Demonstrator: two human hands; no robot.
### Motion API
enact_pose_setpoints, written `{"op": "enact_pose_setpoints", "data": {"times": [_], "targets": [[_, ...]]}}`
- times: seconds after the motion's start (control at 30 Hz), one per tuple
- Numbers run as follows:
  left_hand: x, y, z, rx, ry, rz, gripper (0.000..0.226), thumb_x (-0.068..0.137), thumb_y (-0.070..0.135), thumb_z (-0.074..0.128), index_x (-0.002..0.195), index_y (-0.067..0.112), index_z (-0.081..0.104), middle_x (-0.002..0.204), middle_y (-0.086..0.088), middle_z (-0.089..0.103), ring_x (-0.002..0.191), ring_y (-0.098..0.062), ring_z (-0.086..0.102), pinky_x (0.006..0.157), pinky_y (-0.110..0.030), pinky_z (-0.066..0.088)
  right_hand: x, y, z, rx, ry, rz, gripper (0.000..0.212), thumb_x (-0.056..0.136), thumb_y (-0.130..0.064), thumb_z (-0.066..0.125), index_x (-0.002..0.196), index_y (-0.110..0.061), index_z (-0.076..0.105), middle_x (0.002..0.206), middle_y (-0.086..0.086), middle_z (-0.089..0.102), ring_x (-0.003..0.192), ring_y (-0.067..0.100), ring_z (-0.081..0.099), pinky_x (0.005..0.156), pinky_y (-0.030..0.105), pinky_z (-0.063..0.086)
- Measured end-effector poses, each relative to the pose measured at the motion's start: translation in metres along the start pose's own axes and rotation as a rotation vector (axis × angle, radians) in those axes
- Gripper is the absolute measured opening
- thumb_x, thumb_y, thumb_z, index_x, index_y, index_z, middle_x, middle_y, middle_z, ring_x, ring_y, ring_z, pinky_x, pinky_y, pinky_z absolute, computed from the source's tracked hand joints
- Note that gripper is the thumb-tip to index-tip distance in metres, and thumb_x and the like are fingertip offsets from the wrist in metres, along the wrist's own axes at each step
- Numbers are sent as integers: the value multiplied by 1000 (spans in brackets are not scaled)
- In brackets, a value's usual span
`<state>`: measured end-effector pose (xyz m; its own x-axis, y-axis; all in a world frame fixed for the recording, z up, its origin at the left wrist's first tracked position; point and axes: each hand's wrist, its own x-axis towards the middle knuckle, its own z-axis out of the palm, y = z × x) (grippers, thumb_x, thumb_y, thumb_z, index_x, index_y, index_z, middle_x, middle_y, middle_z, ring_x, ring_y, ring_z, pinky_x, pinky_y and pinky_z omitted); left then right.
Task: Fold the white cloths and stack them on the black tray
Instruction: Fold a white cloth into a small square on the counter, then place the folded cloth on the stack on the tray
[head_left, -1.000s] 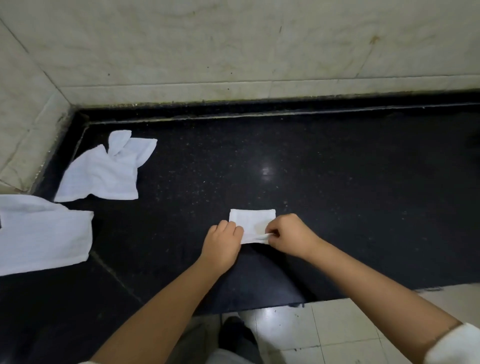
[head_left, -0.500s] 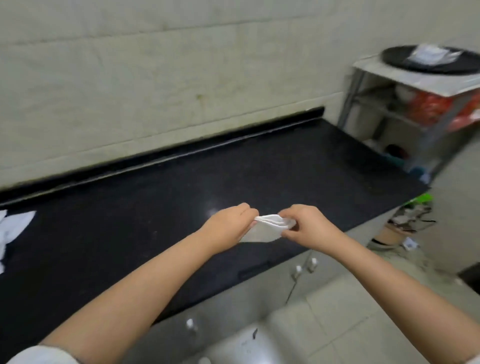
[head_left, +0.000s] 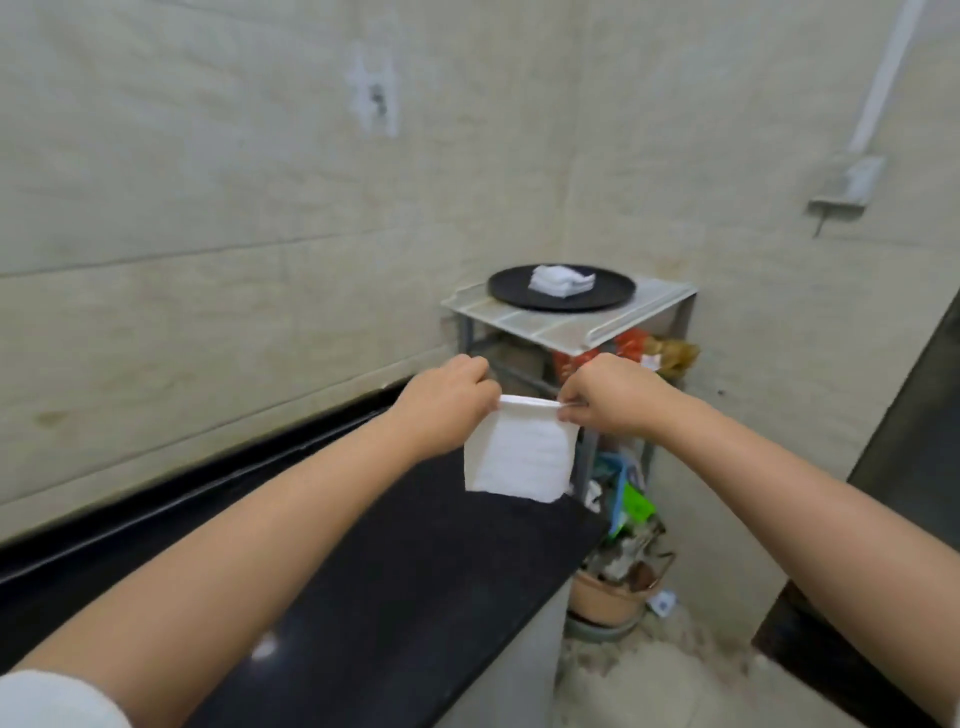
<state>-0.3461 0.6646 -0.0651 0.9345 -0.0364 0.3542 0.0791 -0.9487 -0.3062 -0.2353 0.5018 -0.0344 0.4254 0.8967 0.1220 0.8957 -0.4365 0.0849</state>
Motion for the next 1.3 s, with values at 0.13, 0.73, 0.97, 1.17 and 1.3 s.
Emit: {"op": "enact_pose_setpoints", "data": {"times": [0.13, 0.73, 0.97, 1.17, 1.3], "targets": [[124, -3, 0, -152, 80, -82, 31, 97, 28, 42, 113, 8, 59, 118, -11, 52, 112, -27, 50, 81, -36, 41, 48, 104, -24, 6, 82, 96, 36, 86, -21, 57, 54, -14, 42, 52, 0, 41, 57, 19, 41, 59, 29, 32], [463, -7, 80, -118, -72, -351, 25, 94, 22, 46, 111, 10, 59, 113, -10, 56, 103, -28, 53, 73, -30, 38, 267, 415, -20, 52, 74, -109, 30, 78, -6, 55, 61, -21, 36, 65, -3, 42, 74, 22, 43, 51, 25, 27], [531, -32, 109, 5, -121, -614, 26, 95, 22, 45, 114, 8, 56, 116, -12, 54, 105, -33, 55, 79, -35, 44, 366, 474, -6, 213, 197, -259, 17, 77, -3, 51, 68, -16, 46, 79, 3, 51, 76, 23, 47, 56, 29, 33], [568, -71, 142, 151, -94, -751, 23, 95, 18, 44, 111, 4, 53, 113, -14, 53, 103, -33, 55, 69, -34, 37, 441, 480, 22, 243, 276, -289, 25, 77, 3, 46, 64, -17, 38, 84, 5, 46, 78, 26, 47, 62, 29, 31], [586, -103, 173, 237, -79, -778, 16, 94, 9, 44, 107, 4, 50, 111, -13, 51, 95, -31, 53, 63, -33, 31, 492, 479, 43, 281, 407, -250, 18, 78, 8, 44, 85, -6, 52, 97, 13, 52, 84, 32, 53, 62, 31, 31]]}}
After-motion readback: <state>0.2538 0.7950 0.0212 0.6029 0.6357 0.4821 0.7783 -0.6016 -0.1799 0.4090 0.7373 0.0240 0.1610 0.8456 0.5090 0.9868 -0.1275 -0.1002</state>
